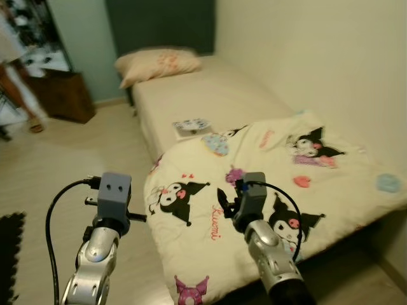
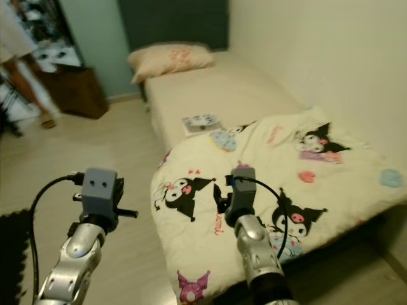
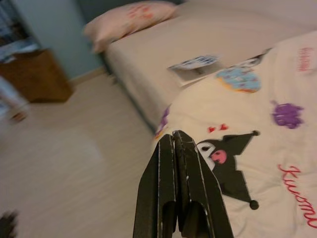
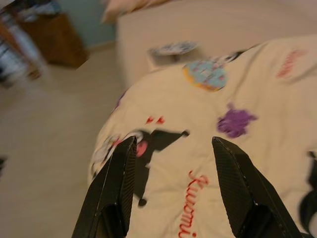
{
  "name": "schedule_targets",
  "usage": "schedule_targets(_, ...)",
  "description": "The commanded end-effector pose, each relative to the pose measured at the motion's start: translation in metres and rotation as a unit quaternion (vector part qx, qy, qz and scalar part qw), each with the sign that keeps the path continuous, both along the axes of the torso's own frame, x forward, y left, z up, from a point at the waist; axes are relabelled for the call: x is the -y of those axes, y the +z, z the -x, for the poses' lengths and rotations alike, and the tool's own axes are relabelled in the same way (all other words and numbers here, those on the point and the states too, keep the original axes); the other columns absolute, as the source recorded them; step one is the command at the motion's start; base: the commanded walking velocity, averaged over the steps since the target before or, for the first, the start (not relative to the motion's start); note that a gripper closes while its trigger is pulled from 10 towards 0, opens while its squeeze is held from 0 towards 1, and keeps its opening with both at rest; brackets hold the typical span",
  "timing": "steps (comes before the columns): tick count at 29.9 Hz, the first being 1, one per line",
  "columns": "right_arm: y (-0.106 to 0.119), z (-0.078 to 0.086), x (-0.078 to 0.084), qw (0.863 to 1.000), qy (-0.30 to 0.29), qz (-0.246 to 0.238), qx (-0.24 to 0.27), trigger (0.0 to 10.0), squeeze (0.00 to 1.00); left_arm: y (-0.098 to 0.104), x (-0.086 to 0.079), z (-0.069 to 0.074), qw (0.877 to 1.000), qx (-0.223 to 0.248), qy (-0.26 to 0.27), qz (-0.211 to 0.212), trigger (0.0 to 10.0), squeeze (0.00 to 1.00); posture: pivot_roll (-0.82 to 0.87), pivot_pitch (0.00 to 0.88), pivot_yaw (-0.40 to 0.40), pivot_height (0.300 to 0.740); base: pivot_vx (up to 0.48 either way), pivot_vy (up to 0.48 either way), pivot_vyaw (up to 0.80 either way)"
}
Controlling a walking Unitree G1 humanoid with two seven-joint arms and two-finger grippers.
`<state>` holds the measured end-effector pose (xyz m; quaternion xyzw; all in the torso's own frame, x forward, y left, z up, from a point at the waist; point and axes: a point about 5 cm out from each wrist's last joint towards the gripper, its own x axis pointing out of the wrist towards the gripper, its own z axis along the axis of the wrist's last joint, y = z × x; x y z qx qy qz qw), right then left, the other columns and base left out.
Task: Clean up the room
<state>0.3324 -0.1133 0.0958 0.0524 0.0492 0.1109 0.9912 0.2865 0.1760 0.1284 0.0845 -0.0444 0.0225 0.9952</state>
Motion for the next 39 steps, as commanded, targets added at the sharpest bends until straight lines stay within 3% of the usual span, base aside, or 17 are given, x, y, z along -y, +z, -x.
schedule_targets(1, -0.0125, 0.0070, -0.0046, 1.000, 0.002, -0.012, -0.025, 10.0, 0.00, -0.0067, -0.0049, 0.0024, 1.000, -0.017, 0.004, -0.007, 10.0, 0.00, -0.01, 0.090, 0.022, 0.740, 0.000, 0.480, -0.80)
schedule_targets(39, -0.0112, 0.0072, -0.0034, 0.999, -0.010, -0.026, -0.020, 10.0, 0.00, -0.0030, -0.0051, -0.0036, 1.000, -0.012, -0.010, -0.009, 10.0, 0.00, -0.01, 0.087, 0.035, 0.740, 0.000, 0.480, -0.80)
